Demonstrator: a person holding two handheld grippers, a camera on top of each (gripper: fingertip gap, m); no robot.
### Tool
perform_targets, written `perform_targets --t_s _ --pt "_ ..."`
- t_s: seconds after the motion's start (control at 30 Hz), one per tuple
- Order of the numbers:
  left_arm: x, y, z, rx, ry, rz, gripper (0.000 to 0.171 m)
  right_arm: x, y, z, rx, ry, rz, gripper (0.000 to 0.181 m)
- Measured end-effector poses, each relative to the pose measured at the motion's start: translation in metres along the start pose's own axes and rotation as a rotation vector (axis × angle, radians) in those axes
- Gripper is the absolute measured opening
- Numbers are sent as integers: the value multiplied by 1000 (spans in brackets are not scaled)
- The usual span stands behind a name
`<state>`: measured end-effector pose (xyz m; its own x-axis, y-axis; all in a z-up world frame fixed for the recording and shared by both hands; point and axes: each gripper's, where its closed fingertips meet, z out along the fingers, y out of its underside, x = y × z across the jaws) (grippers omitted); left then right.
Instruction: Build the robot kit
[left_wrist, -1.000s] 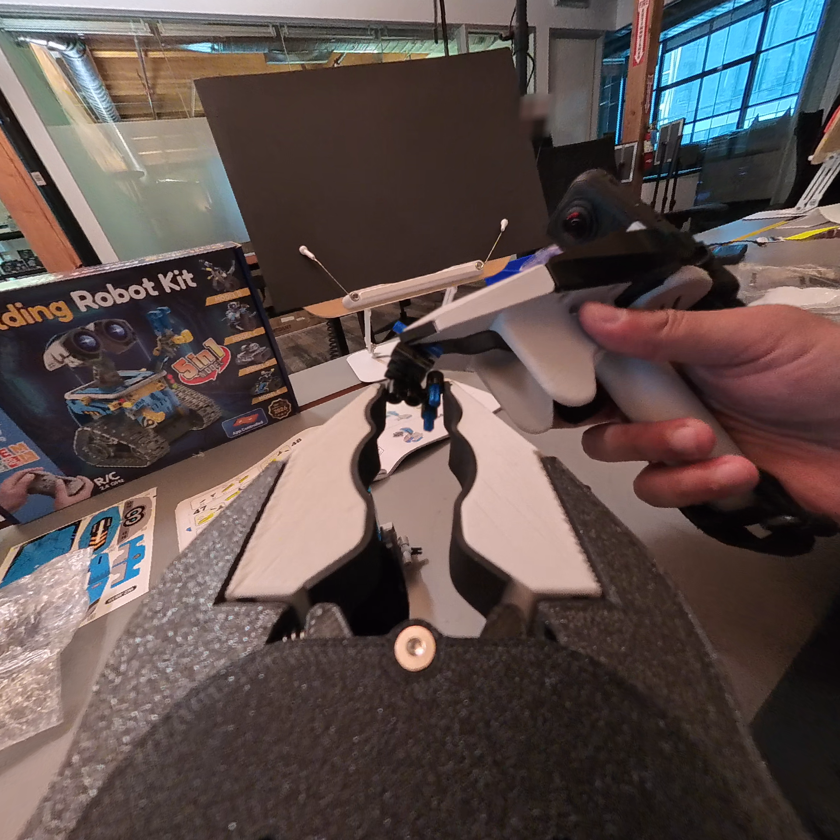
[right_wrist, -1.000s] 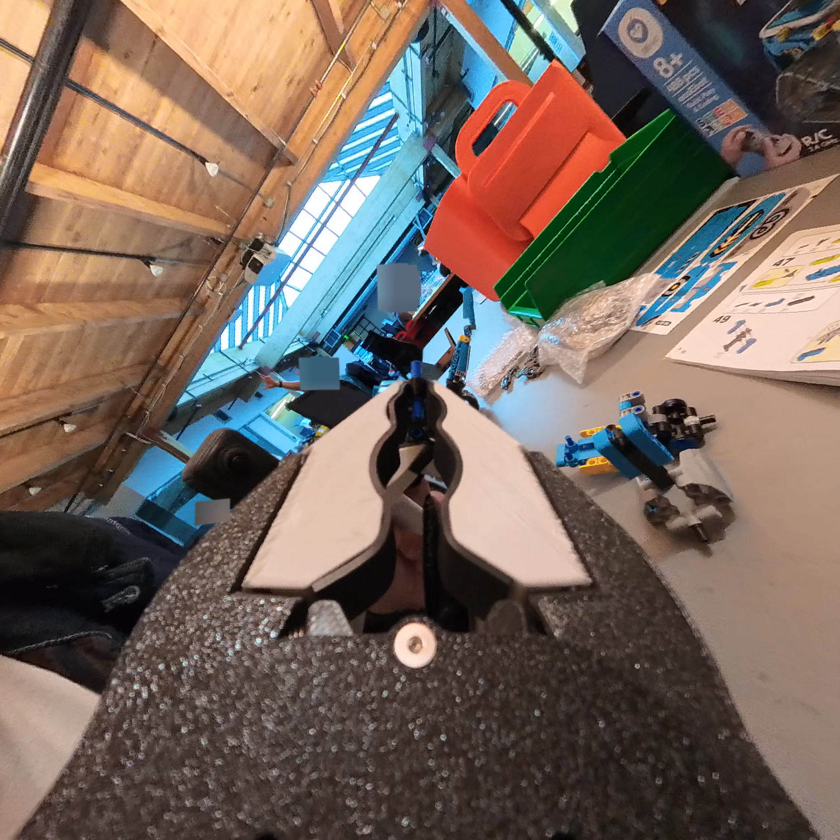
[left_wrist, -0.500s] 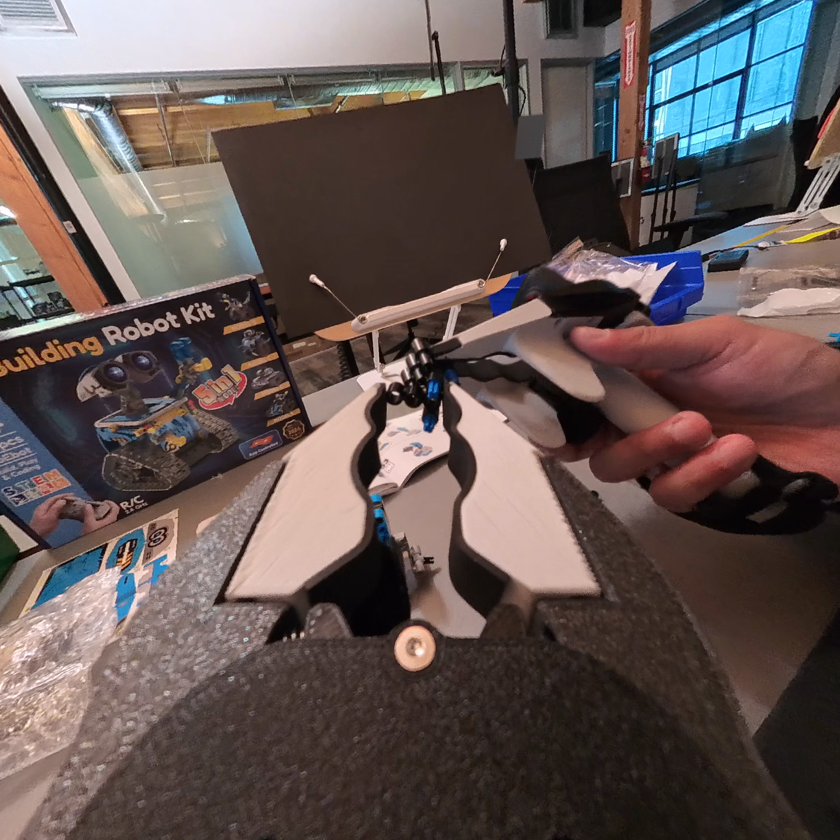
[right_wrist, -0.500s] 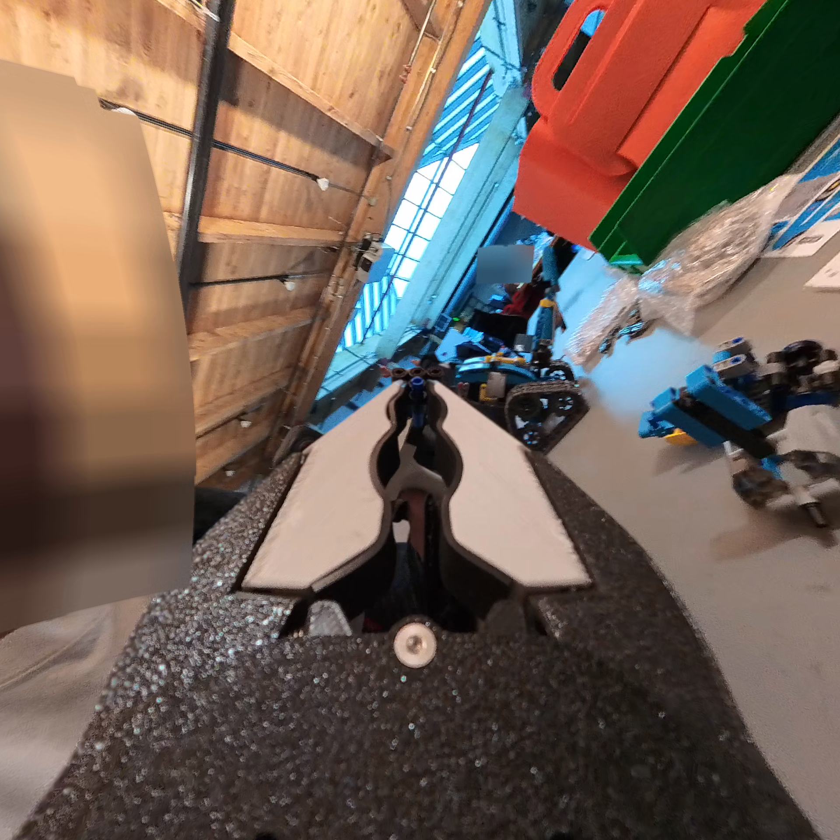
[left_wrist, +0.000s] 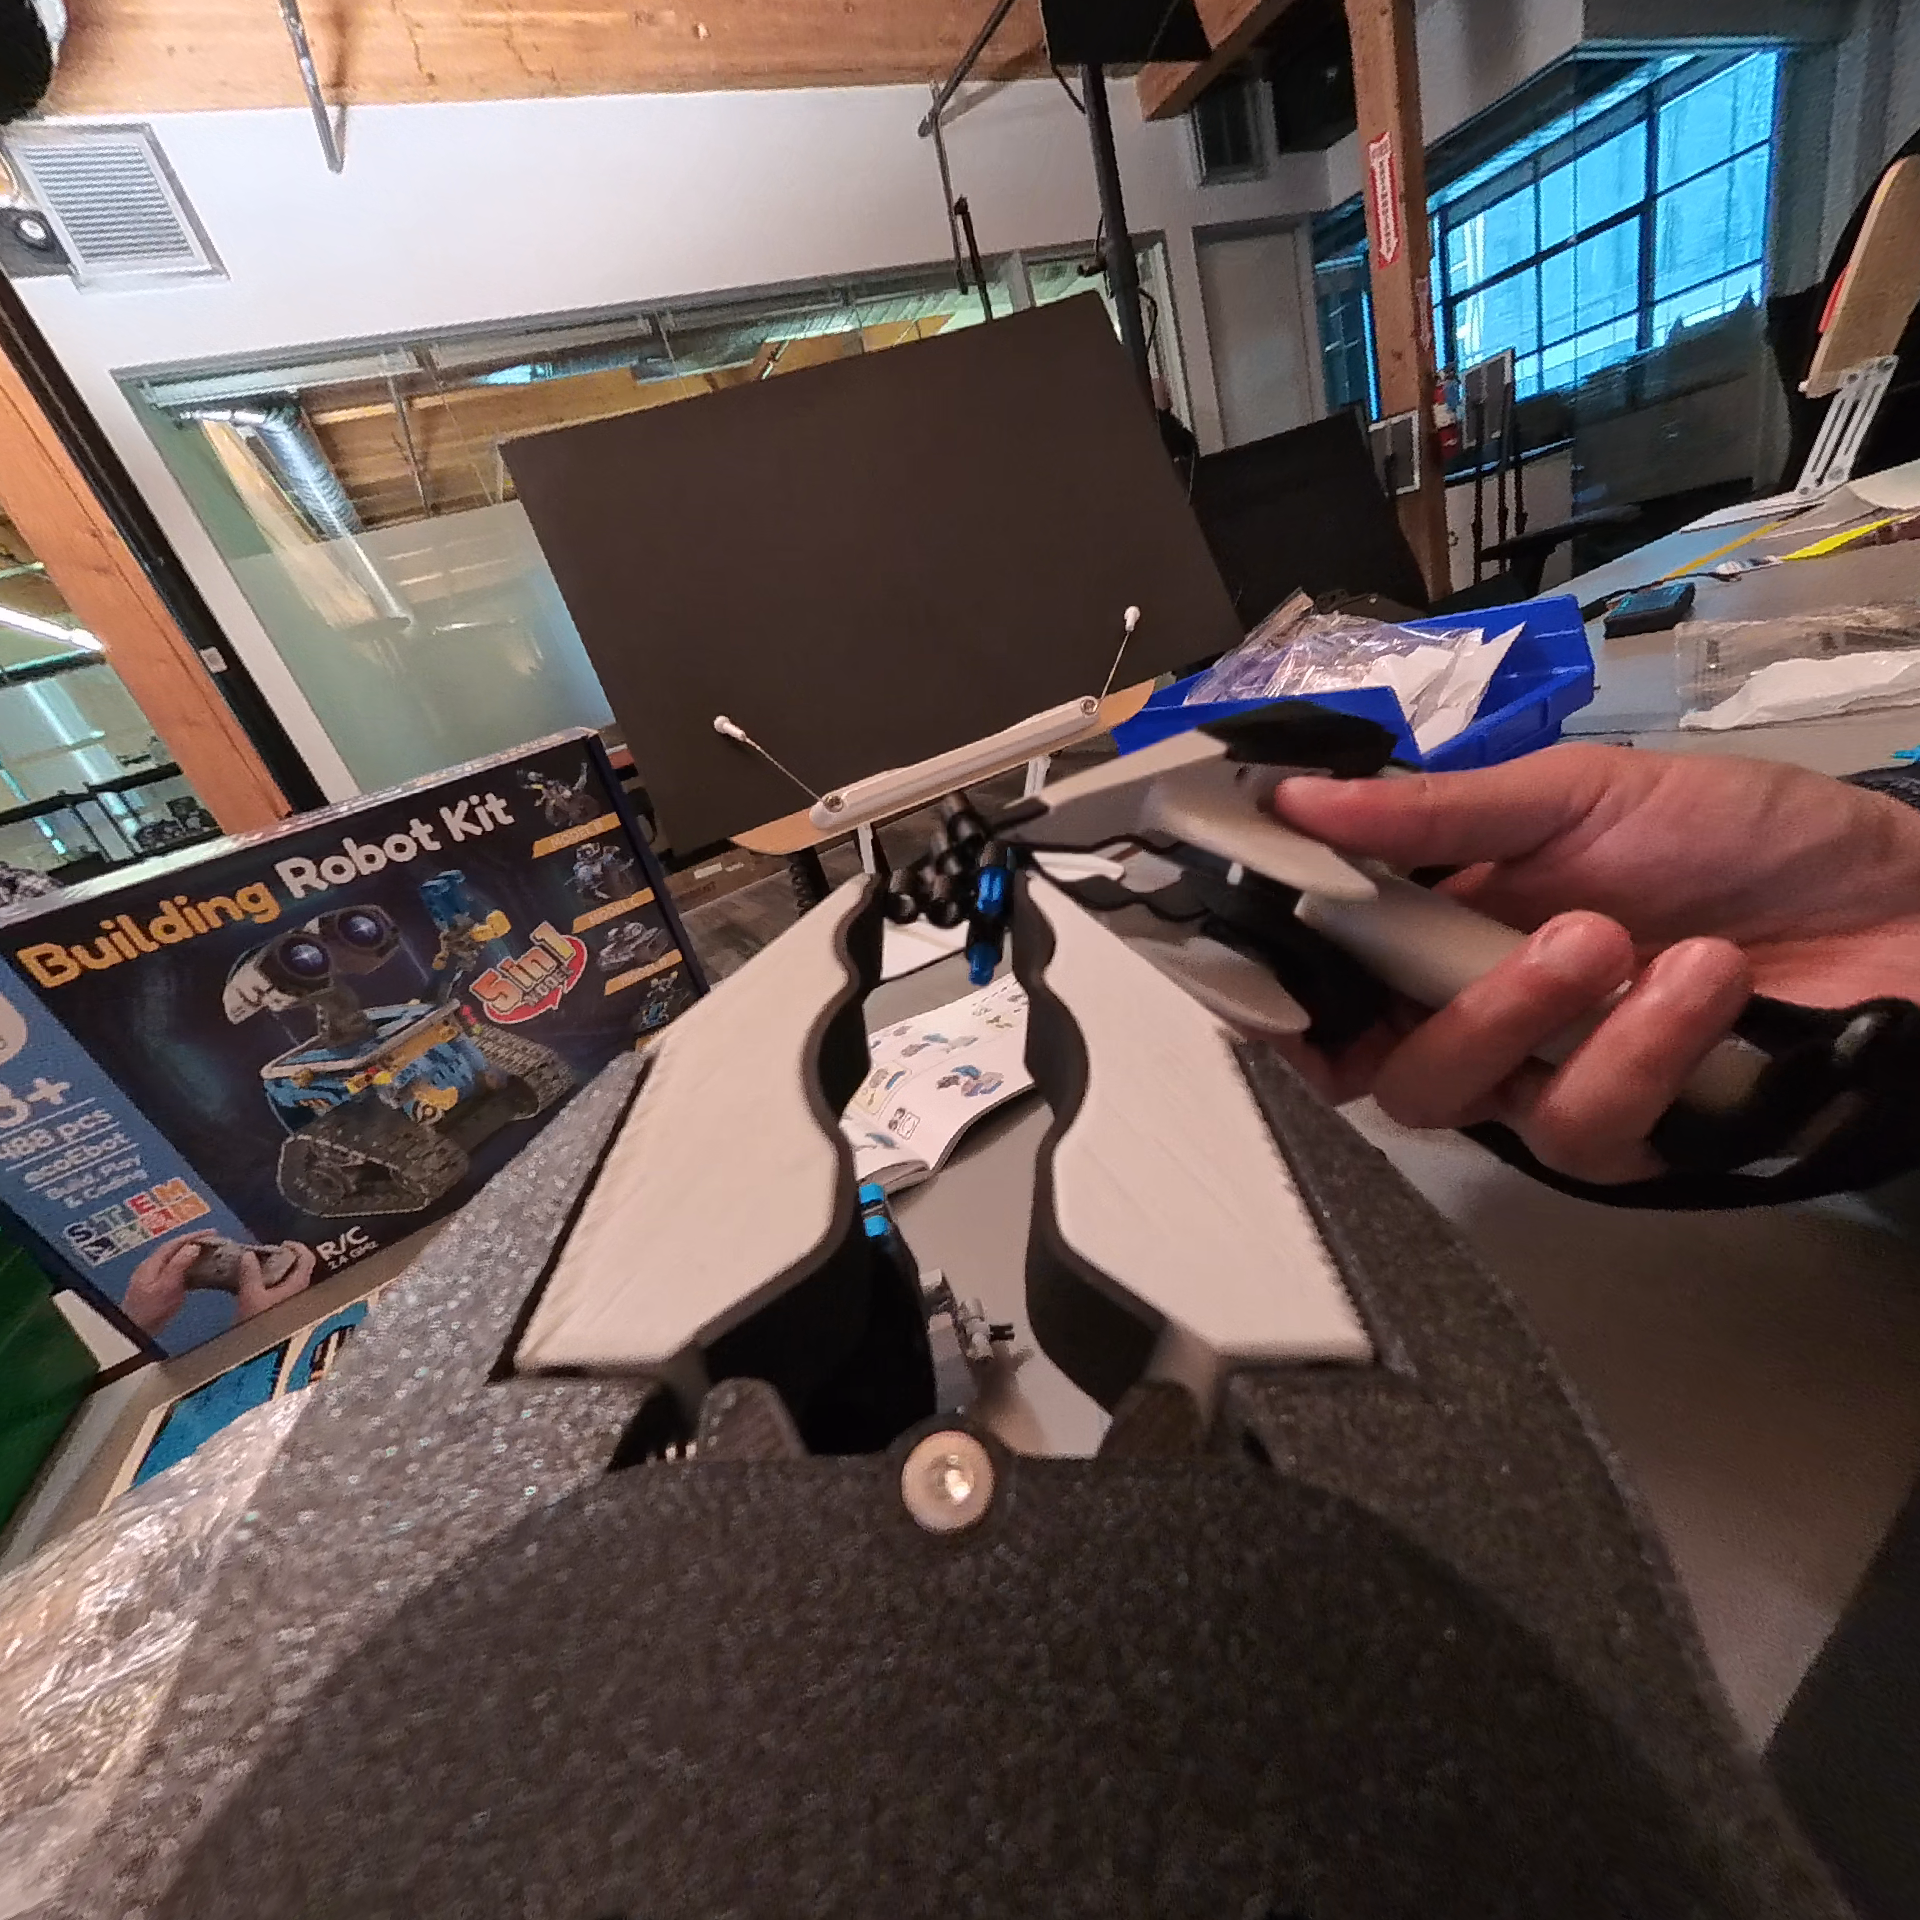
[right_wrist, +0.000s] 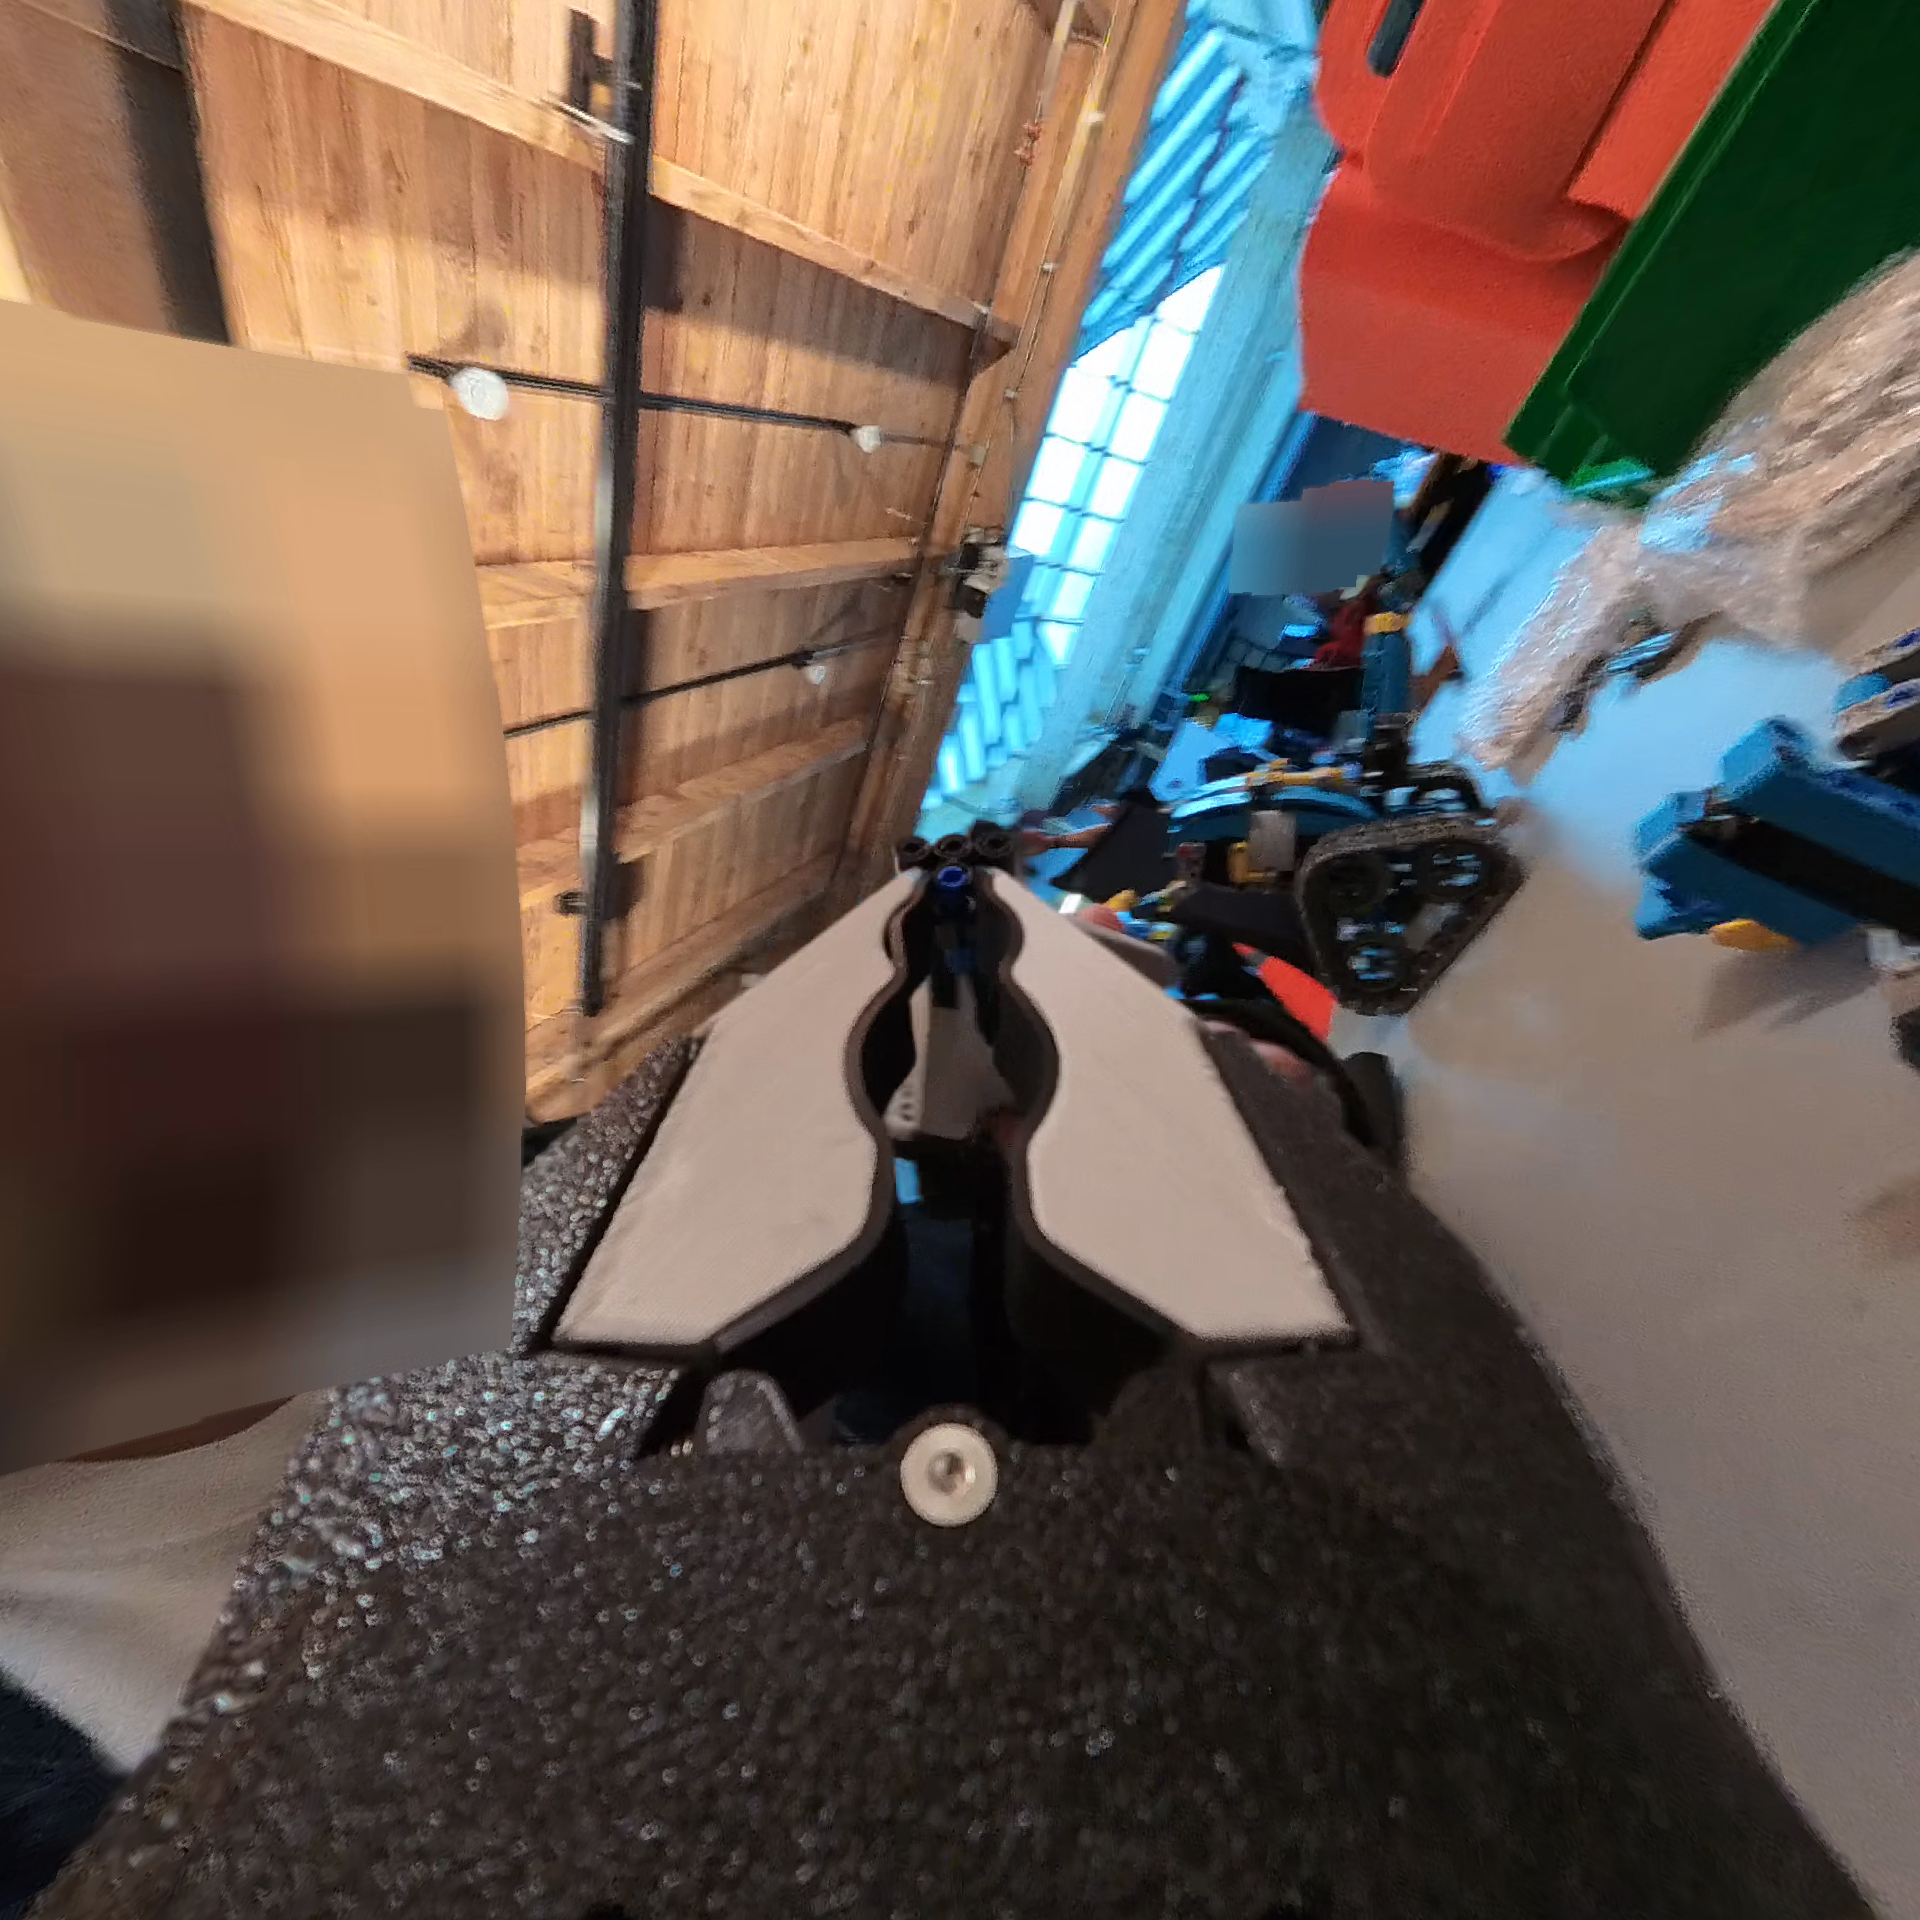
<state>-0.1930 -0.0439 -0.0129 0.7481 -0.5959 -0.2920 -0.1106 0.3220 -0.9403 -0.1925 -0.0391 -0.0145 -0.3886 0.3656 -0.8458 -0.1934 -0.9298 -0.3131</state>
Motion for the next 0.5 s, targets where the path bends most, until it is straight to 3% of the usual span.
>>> perform_targets --t_s 0.23,0.5 --pt "3 -2 -1 25 15 16 24 -1 2 -1 -6 -63 93 7" --pt "6 3 2 -9 6 61 24 2 0 -3 16 47 -46 6"
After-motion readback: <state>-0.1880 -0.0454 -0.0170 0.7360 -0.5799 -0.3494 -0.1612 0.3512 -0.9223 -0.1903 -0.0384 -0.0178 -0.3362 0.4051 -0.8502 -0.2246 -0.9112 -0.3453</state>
